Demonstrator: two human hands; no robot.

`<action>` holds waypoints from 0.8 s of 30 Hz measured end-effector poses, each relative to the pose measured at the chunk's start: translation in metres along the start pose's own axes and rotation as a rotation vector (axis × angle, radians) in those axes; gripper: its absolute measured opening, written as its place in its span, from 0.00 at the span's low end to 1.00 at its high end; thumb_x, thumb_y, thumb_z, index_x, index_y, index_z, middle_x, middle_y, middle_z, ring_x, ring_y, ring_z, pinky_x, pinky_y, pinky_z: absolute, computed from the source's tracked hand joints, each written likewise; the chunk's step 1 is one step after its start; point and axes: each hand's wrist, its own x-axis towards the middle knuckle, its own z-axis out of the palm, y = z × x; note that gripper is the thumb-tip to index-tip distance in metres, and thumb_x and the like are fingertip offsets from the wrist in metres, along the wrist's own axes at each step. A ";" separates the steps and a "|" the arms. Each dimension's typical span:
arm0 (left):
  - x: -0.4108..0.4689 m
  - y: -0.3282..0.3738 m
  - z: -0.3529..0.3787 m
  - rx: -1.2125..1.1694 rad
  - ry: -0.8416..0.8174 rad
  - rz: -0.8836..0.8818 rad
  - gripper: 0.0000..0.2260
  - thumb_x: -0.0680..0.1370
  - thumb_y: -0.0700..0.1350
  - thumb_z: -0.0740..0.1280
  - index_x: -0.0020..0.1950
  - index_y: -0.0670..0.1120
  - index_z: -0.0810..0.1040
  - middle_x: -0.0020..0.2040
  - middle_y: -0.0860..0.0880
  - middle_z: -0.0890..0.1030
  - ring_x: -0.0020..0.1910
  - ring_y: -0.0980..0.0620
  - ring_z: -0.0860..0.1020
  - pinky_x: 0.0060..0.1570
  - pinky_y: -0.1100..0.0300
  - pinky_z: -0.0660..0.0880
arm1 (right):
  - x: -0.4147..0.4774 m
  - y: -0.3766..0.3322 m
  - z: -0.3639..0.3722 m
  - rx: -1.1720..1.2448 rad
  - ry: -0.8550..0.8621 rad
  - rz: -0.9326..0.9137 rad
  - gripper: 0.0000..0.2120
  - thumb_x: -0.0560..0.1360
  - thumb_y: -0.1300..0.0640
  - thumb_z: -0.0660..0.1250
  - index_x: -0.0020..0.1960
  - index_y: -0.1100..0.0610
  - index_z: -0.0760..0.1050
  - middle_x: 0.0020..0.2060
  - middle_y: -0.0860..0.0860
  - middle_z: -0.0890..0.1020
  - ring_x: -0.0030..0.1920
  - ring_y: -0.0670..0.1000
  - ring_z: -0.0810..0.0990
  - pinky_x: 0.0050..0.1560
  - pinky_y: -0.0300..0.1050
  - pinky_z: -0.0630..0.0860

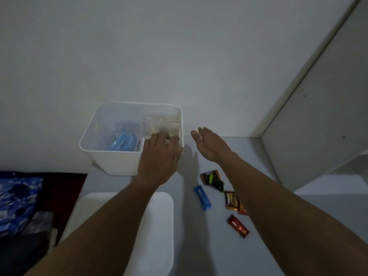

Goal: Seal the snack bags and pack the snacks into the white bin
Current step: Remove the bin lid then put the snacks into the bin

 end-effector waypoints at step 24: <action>-0.070 0.145 0.198 0.081 -0.281 0.009 0.22 0.79 0.62 0.59 0.65 0.50 0.76 0.56 0.42 0.79 0.50 0.41 0.77 0.43 0.51 0.73 | -0.048 0.246 0.093 -0.403 0.253 0.044 0.23 0.81 0.42 0.54 0.74 0.48 0.64 0.62 0.58 0.72 0.61 0.60 0.71 0.59 0.59 0.68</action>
